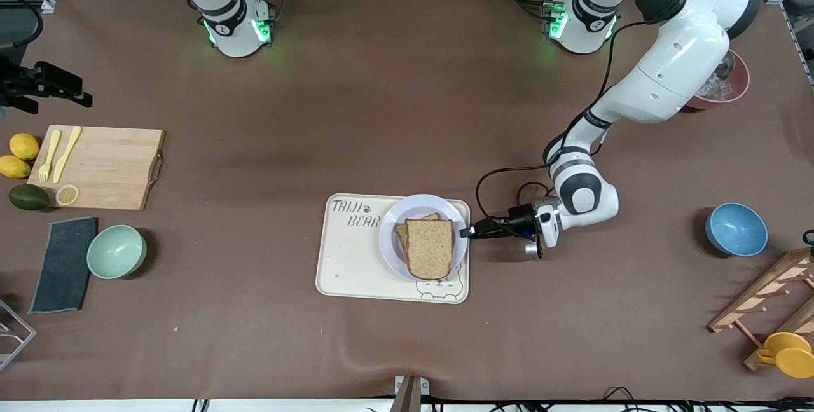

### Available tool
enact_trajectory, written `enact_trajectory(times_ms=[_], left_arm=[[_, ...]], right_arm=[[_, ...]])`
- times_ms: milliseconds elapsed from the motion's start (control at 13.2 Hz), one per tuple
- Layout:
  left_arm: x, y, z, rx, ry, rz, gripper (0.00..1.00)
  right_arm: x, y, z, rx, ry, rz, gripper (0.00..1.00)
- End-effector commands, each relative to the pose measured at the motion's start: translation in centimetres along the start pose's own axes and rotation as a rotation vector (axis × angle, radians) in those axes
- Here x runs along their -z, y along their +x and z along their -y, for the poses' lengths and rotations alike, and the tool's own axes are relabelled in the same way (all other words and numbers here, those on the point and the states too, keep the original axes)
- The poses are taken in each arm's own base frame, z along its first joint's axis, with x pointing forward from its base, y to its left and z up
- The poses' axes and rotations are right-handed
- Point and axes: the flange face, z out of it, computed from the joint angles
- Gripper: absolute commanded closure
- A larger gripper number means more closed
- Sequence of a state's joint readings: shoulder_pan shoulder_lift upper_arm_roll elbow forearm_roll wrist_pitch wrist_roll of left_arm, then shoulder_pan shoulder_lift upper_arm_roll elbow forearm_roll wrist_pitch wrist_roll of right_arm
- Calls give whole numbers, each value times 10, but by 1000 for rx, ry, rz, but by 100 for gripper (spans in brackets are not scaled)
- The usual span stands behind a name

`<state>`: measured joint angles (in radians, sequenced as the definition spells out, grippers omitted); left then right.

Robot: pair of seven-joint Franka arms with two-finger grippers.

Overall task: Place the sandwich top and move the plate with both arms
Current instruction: 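Slide the plate onto the white tray with the left gripper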

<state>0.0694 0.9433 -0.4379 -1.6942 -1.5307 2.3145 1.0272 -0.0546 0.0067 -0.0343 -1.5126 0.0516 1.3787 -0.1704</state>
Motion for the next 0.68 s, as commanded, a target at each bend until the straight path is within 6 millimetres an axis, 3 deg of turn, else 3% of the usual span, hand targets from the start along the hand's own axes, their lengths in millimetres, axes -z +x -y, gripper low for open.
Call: enact_trajectory(times_ms=[0, 378, 604], left_arm=[[0, 4, 5, 6, 9, 13, 99], [7, 2, 6, 15, 14, 13, 91], [8, 0, 7, 20, 16, 15, 75]], right_arm=[[0, -1, 1, 12, -15, 13, 0], [-21, -7, 2, 12, 0, 94, 0], [-20, -7, 2, 12, -1, 88, 0]])
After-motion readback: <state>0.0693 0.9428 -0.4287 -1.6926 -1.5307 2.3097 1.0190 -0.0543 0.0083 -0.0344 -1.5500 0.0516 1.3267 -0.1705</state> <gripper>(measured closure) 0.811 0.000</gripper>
